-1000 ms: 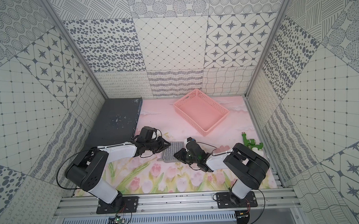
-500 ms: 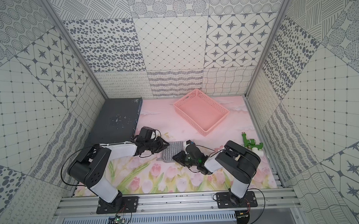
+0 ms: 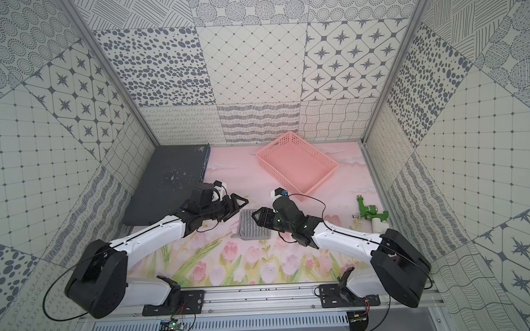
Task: Fold the square dishcloth
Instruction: Reset both arms
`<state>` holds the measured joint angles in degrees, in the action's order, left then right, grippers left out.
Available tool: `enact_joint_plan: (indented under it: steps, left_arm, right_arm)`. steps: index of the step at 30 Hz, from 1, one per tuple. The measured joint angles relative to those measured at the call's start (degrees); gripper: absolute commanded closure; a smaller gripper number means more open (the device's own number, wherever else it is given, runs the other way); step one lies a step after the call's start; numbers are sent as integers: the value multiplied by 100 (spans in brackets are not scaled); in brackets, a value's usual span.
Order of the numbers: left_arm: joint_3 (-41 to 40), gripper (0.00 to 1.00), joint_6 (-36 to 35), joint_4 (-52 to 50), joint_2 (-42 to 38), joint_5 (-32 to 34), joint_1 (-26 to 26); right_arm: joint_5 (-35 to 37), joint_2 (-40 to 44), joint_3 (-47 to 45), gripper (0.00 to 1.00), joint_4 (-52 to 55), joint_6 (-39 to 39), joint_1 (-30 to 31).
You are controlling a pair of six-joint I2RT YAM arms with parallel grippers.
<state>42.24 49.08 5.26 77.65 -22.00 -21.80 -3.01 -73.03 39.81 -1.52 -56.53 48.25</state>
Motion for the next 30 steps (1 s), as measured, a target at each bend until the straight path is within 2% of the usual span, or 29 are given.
enact_joint_plan:
  steps: [2, 3, 11, 18, 24, 27, 30]
  left_arm:
    - [87, 3, -175, -343, -387, 256, 0]
    - [131, 1, -254, -490, -540, 378, 2]
    - [264, 1, -824, -1539, -1460, 1591, 72]
    - [140, 1, -1309, -1928, -1759, 2693, 240]
    - [-348, 1, -1733, -1685, -1829, 3353, 647]
    - [-573, 1, -1923, -1438, -1821, 3510, 885]
    - [-730, 1, -2155, -1104, -1733, 3556, 1143]
  right_arm:
    - [382, 494, 35, 5, 551, 264, -101]
    - [562, 721, 35, 3, 826, 369, -184]
    - [1847, 2153, 79, 3, 2437, 1104, -1213]
    - [2981, 2472, 83, 3, 2959, 1871, -1904]
    - [3665, 2319, -203, 3, 2411, 2815, -2535]
    - [3738, 2328, -769, 3, 1556, 3381, -2839]
    - [3703, 2330, -1714, 3, 175, 4083, -3147]
